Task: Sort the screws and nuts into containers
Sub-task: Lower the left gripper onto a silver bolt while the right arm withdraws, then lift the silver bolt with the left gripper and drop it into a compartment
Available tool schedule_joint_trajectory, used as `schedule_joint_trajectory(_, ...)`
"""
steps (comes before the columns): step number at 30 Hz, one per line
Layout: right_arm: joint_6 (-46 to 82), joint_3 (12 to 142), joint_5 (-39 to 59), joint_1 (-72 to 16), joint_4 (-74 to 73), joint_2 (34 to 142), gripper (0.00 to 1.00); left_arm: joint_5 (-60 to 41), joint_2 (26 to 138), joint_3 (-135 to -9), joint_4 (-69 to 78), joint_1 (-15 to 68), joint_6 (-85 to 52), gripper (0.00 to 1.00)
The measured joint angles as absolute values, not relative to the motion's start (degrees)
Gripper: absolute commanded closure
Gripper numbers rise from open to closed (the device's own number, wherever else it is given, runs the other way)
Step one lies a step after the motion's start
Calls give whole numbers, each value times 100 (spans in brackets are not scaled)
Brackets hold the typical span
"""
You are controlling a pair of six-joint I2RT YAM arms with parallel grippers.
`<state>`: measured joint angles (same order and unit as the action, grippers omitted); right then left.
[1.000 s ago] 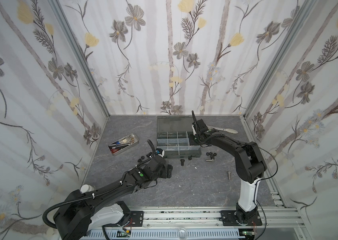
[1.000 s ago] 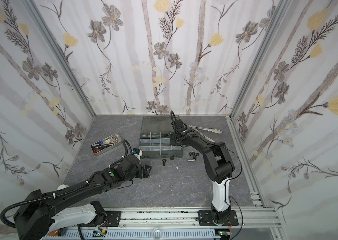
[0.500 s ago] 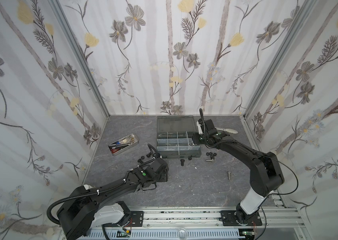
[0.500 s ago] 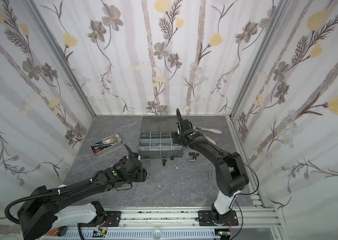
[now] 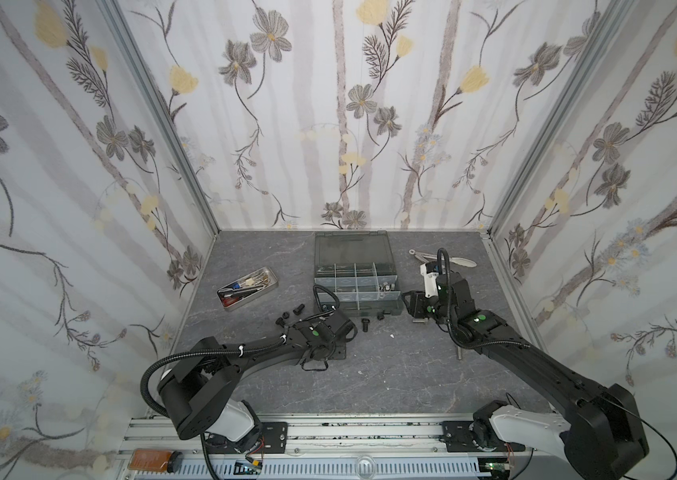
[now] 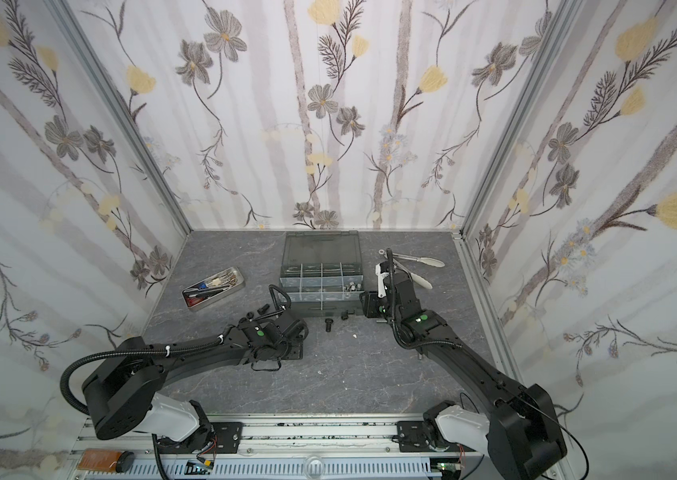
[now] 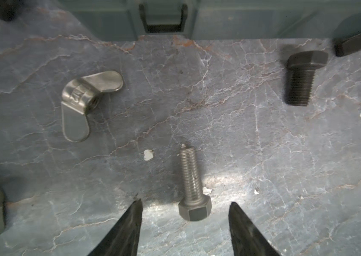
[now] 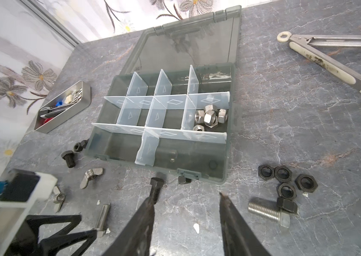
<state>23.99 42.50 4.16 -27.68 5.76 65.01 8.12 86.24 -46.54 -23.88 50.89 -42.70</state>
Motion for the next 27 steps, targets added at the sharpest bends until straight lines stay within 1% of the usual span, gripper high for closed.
schedule_joint_trajectory(4,2401,3907,486,-2770,528,6097,50,812,9048,-4919,-2427,5122,-4362,45)
schedule_joint_trajectory(10,2443,3798,690,-2792,408,5848,50,821,9553,-5181,-2440,5170,-4453,61)
schedule_joint_trajectory(14,2445,3739,714,-2797,399,5706,50,904,9636,-5227,-2482,5175,-4504,72)
schedule_joint_trajectory(18,2445,3739,714,-2801,373,5645,50,978,9638,-5229,-2458,5192,-4515,80)
schedule_joint_trajectory(21,2443,3739,711,-2801,375,5605,49,978,9640,-5238,-2421,5186,-4515,84)
schedule_joint_trajectory(27,2443,3719,709,-2808,416,5483,49,989,9751,-5387,-2429,5159,-4477,86)
